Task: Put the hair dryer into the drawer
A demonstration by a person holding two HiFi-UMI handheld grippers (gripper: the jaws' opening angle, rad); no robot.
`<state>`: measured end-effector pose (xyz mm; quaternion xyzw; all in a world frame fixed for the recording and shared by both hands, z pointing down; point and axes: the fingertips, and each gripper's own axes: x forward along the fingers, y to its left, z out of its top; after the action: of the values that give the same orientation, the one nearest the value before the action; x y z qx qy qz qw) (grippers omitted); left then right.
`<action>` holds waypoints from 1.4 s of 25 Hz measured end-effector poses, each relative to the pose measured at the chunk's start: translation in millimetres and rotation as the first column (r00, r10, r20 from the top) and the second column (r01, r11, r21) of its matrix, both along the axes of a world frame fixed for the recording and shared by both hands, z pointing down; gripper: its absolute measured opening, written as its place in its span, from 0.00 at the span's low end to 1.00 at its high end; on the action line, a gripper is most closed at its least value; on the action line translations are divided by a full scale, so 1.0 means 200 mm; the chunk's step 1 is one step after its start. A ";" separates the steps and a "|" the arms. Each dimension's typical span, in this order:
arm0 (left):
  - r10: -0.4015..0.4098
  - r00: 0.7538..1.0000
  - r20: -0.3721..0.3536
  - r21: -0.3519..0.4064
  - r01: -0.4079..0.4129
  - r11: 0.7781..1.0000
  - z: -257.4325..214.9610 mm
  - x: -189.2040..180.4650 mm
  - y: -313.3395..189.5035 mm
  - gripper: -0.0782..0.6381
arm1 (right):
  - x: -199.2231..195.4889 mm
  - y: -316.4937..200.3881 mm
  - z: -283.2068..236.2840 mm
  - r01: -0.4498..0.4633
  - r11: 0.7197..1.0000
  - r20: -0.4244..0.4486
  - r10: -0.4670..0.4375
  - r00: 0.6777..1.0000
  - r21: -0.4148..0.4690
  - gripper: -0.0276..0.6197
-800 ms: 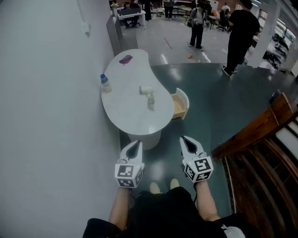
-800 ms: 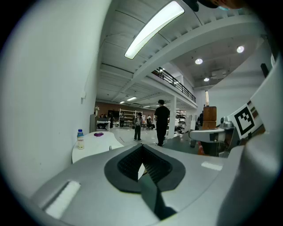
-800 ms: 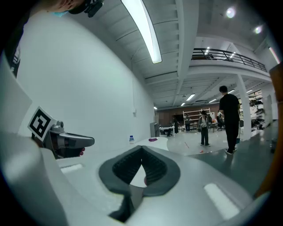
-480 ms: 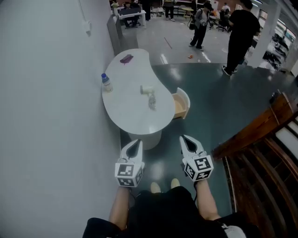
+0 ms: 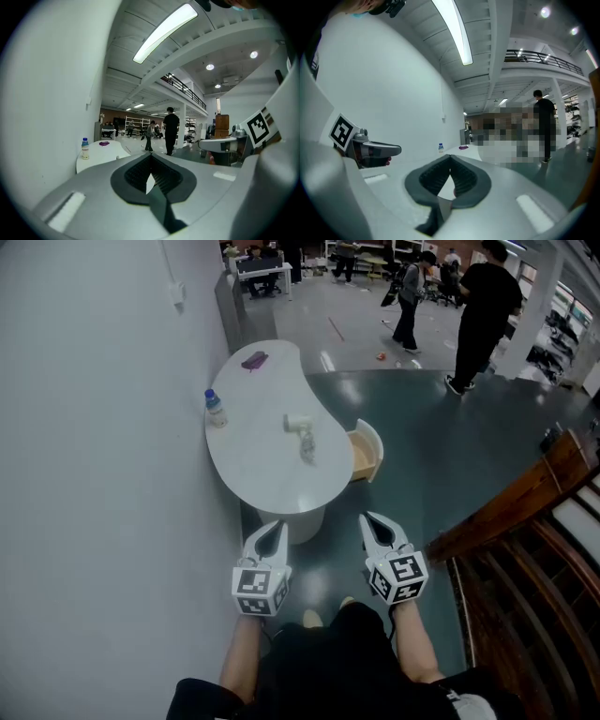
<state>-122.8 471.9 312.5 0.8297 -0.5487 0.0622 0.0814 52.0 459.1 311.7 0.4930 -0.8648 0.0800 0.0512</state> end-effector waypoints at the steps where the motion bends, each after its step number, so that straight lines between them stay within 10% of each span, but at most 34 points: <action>1: -0.001 1.000 -0.003 -0.002 0.001 1.000 0.00 0.00 -0.01 0.12 | 0.00 -0.01 0.00 0.002 1.000 -0.003 -0.002 1.000 0.000 0.05; 35: -0.221 0.975 -0.031 -0.104 0.217 0.971 0.22 -0.05 -1.25 0.12 | -0.16 -1.41 0.26 0.256 0.958 0.009 -0.257 0.966 -0.127 0.05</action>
<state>-132.0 222.8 356.3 0.7600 -0.6314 0.0629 0.1408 20.8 177.9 362.9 0.3730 -0.9143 0.1258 0.0955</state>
